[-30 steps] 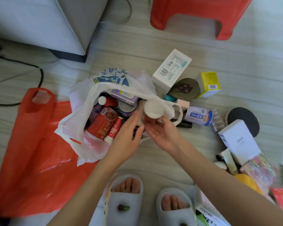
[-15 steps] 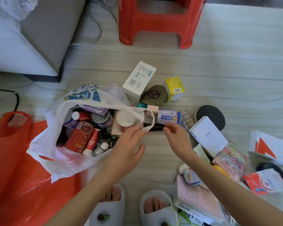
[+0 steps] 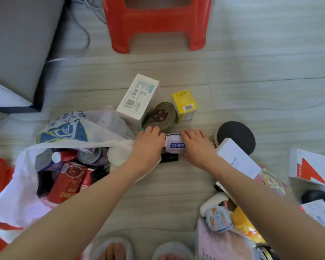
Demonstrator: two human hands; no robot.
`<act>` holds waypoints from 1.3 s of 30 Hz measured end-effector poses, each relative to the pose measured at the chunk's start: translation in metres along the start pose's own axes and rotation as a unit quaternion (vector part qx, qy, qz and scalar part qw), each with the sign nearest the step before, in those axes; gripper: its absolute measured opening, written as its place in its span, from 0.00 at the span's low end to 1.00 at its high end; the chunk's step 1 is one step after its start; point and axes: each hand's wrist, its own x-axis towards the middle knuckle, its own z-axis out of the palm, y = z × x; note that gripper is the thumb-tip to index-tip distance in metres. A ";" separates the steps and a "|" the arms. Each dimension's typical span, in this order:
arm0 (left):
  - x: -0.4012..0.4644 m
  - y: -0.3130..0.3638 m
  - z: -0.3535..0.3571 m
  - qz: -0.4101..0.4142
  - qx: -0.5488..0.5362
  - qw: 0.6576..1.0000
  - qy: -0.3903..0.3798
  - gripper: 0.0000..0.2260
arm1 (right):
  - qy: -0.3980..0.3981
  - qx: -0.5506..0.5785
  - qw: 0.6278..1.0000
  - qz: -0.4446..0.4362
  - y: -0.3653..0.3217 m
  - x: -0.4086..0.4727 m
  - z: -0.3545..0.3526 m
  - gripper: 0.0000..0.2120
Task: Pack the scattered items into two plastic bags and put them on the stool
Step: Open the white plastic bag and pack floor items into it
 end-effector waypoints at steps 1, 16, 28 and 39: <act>0.000 0.002 0.002 -0.004 0.003 1.000 -0.004 0.14 | 0.011 -0.006 1.000 0.001 -0.002 -0.002 0.003 0.30; -0.079 -0.015 -0.054 -0.066 -0.299 0.921 0.243 0.14 | -0.011 0.098 0.991 0.088 -0.029 -0.022 0.004 0.26; -0.223 -0.054 0.004 -0.291 -0.420 0.832 0.215 0.10 | -0.131 0.687 0.639 0.321 -0.097 -0.114 -0.057 0.05; -0.195 -0.095 0.038 -0.488 -0.620 0.588 0.179 0.14 | -0.260 0.741 0.535 0.311 -0.222 -0.048 -0.036 0.11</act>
